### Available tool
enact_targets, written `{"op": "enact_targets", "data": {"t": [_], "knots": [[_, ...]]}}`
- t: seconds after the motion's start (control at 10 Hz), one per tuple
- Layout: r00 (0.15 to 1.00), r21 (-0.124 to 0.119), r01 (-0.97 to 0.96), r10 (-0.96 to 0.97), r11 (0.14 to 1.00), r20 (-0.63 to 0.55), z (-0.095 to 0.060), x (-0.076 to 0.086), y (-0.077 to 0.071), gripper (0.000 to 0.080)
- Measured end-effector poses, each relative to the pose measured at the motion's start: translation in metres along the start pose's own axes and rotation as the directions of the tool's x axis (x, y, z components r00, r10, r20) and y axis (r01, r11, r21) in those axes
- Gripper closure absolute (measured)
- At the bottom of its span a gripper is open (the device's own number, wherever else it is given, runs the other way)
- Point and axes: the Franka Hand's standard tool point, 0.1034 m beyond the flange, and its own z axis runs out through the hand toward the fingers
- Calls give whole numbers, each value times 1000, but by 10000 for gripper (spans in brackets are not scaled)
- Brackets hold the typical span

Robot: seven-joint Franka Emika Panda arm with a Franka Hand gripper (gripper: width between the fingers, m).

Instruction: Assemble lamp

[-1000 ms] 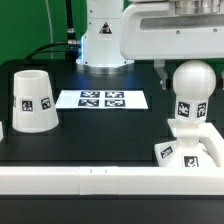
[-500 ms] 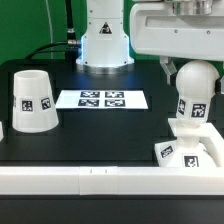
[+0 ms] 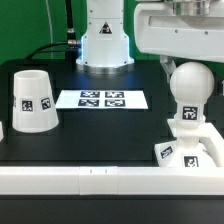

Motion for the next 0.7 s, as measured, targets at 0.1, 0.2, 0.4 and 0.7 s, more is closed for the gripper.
{"op": "enact_targets", "data": {"t": [0.1, 0.2, 0.4, 0.7], "knots": [[998, -4, 56, -56, 998, -5, -1, 0, -1, 104], [992, -4, 124, -124, 992, -4, -1, -1, -1, 104], [961, -5, 276, -276, 961, -3, 0, -1, -1, 101], [868, -6, 497, -497, 868, -1, 0, 0, 0, 101]]}}
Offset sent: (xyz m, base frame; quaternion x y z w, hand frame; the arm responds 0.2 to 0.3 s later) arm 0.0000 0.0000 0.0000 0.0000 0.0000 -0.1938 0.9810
